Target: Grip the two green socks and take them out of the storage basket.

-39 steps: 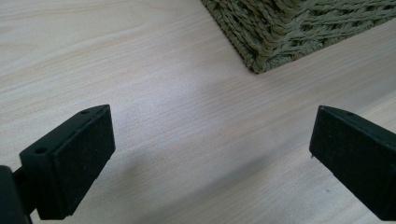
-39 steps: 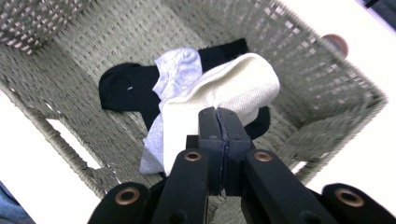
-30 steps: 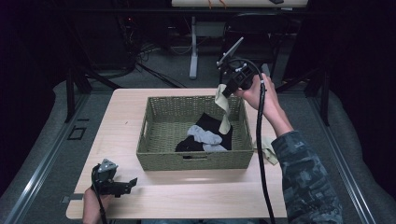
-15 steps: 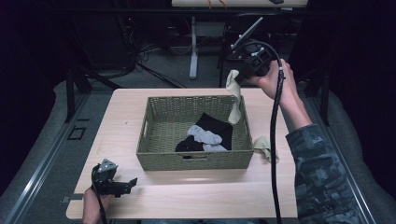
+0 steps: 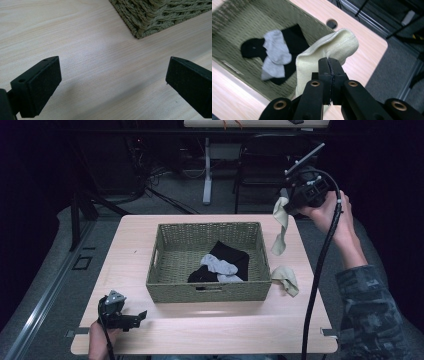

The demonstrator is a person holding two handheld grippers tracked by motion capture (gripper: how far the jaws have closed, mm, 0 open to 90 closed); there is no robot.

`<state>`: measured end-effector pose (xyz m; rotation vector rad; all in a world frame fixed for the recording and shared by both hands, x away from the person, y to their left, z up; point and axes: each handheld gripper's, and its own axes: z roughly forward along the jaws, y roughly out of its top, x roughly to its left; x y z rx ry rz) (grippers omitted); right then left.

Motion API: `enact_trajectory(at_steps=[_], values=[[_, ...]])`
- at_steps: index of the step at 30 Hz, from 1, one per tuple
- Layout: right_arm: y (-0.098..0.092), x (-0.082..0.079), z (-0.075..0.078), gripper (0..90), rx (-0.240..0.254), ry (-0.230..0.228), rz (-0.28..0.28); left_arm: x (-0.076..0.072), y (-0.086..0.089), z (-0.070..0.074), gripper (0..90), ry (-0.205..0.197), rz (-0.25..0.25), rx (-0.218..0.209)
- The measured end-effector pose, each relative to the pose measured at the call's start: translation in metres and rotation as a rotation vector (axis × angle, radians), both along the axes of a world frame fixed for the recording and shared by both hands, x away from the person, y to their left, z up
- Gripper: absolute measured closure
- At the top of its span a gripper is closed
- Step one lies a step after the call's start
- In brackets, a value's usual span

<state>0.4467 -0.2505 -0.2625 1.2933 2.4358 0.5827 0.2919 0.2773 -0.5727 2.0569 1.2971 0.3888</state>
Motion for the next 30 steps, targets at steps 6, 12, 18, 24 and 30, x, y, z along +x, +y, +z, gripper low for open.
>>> enact_trajectory(at_steps=[6,12,18,24,30], values=[[-0.025,0.003,-0.034,89.6,-0.014,0.03,-0.058,0.0,0.0,0.0,0.1,0.0,0.003,0.003],[-0.04,0.009,-0.077,89.5,-0.026,0.093,-0.091,0.0,0.001,0.0,0.1,-0.001,0.006,0.005],[-0.052,0.018,-0.123,89.5,-0.026,0.168,-0.135,0.0,0.001,0.0,0.1,-0.002,0.006,0.005],[-0.058,0.025,-0.175,89.3,-0.025,0.238,-0.159,0.0,0.001,0.0,0.1,-0.006,0.007,-0.002],[-0.06,0.028,-0.226,89.1,-0.004,0.294,-0.183,0.0,0.002,0.0,0.1,-0.002,0.006,0.002]])
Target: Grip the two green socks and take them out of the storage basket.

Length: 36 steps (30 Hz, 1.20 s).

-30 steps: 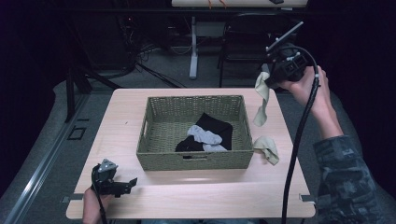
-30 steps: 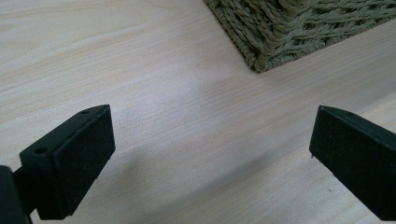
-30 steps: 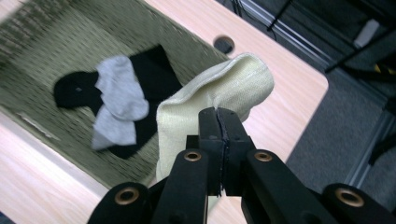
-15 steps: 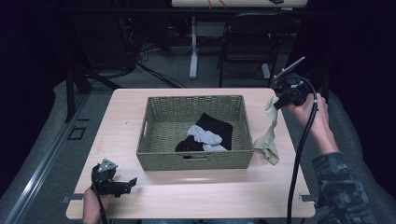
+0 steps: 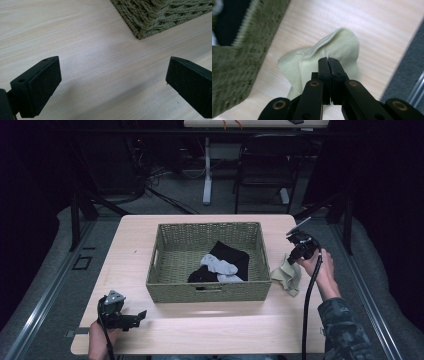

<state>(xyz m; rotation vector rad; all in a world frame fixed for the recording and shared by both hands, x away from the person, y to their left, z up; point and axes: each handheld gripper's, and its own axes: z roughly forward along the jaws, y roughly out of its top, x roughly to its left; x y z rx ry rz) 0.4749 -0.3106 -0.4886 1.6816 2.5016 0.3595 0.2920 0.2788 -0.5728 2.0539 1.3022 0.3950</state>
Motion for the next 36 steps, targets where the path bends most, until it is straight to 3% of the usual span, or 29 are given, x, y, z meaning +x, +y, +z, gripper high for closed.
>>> enact_trajectory(at_steps=[4,7,10,15,16,17,19,21,22,27,28,33,36], values=[[-0.002,0.002,-0.023,88.1,0.009,0.033,-0.01,0.0,0.0,0.0,0.1,-0.001,0.001,-0.003],[-0.002,0.0,-0.026,82.5,0.016,0.029,-0.027,0.0,0.0,0.0,0.1,0.002,0.0,0.0],[-0.004,-0.003,-0.016,73.1,0.005,0.012,-0.022,0.0,0.0,0.0,0.1,0.001,0.0,-0.001],[-0.005,-0.019,0.01,53.2,0.028,-0.051,-0.013,0.0,0.0,0.0,0.1,-0.002,0.0,0.0],[-0.006,-0.03,0.021,43.6,0.055,-0.073,-0.004,0.0,0.0,0.0,0.1,-0.001,0.0,0.0],[-0.006,-0.03,0.021,43.6,0.055,-0.073,-0.004,0.0,0.0,0.0,0.1,-0.001,0.0,0.0],[-0.008,-0.047,0.031,32.7,0.084,-0.103,0.003,0.0,0.0,0.0,0.1,-0.003,-0.003,0.001],[-0.009,-0.052,0.034,29.9,0.089,-0.102,0.011,0.0,0.0,0.0,0.1,-0.004,-0.002,0.002],[-0.01,-0.065,0.039,19.4,0.087,-0.124,0.031,0.0,0.0,0.0,0.1,-0.003,-0.002,0.002],[-0.012,-0.086,0.044,12.4,0.101,-0.158,0.05,0.0,-0.001,0.0,0.1,-0.005,0.001,0.001],[-0.014,-0.097,0.042,4.4,0.117,-0.17,0.052,0.0,-0.001,0.0,0.1,-0.006,0.002,0.002],[-0.017,-0.113,0.035,1.1,0.143,-0.194,0.039,0.0,-0.001,0.0,0.1,-0.003,0.002,0.002],[-0.018,-0.122,0.026,0.1,0.129,-0.192,0.032,0.0,-0.001,0.0,0.1,-0.003,0.001,0.003]])
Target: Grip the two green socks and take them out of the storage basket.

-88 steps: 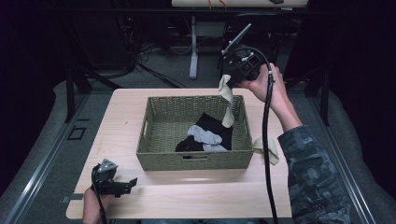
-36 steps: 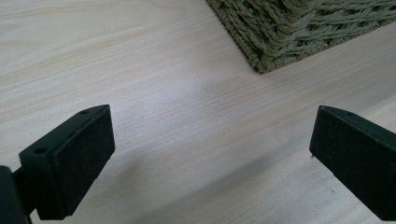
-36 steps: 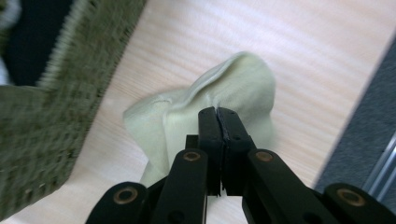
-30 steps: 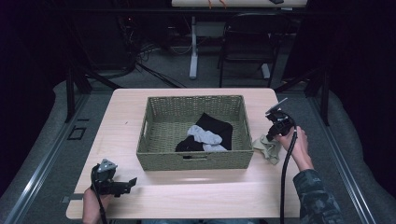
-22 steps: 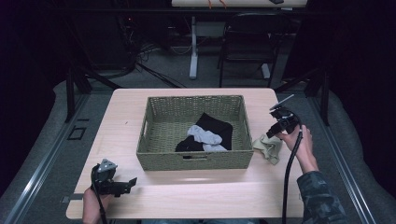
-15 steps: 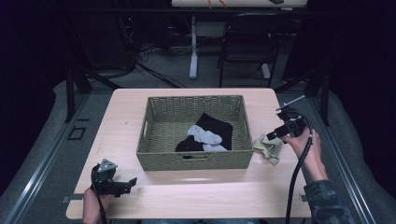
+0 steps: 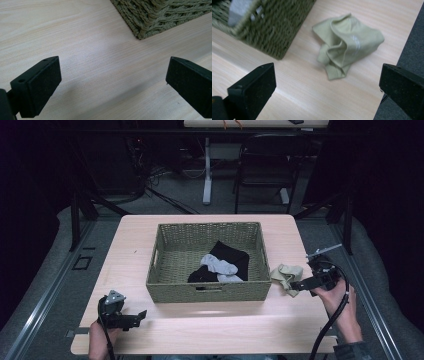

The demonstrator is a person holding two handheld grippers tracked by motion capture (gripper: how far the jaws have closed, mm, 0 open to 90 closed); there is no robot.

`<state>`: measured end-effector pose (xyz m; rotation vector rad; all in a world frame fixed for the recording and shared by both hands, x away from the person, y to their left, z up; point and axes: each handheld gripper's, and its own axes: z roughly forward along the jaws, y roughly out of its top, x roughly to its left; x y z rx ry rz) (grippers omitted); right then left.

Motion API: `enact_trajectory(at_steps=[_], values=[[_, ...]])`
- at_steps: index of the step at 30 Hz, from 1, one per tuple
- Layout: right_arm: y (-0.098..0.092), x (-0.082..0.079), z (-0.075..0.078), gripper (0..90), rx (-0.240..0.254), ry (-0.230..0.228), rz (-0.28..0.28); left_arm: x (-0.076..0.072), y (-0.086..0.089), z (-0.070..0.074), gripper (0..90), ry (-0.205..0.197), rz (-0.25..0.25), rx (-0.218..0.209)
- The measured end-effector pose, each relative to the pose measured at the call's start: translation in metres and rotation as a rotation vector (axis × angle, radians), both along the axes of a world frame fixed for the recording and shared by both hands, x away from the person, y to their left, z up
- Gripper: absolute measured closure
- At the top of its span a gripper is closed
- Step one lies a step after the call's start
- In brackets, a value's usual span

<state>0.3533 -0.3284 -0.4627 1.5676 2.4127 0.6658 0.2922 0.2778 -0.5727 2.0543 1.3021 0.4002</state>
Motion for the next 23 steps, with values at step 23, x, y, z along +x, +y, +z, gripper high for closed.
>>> enact_trajectory(at_steps=[23], values=[[-0.01,-0.022,-0.066,0.7,-0.001,0.047,-0.02,0.001,-0.004,0.001,0.1,0.0,-0.021,0.005]])
